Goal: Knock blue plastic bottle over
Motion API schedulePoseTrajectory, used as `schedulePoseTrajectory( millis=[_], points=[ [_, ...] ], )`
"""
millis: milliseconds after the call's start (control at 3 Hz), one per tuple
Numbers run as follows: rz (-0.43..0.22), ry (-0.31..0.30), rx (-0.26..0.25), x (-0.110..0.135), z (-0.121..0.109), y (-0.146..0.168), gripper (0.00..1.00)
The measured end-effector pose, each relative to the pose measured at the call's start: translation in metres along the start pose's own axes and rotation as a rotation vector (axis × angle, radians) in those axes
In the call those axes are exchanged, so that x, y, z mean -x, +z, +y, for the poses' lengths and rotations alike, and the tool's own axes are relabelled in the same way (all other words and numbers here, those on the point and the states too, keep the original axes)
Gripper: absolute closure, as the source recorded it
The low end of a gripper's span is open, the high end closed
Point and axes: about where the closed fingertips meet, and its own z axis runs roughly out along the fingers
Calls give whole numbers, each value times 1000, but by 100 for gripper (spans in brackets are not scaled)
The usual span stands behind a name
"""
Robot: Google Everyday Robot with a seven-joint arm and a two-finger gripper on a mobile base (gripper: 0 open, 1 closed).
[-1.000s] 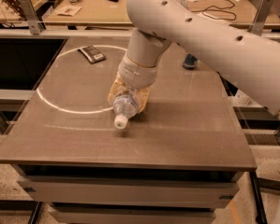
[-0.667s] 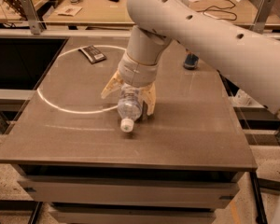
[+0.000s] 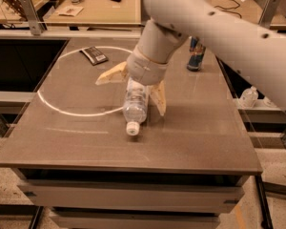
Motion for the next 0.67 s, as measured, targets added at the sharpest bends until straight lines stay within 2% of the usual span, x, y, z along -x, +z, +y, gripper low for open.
schedulePoseTrajectory(
  millis=[333,667],
  points=[
    [-21,-60,-271,6,-16,-38,0],
    [-52,-59,-329,17,-19,-48,0]
  ],
)
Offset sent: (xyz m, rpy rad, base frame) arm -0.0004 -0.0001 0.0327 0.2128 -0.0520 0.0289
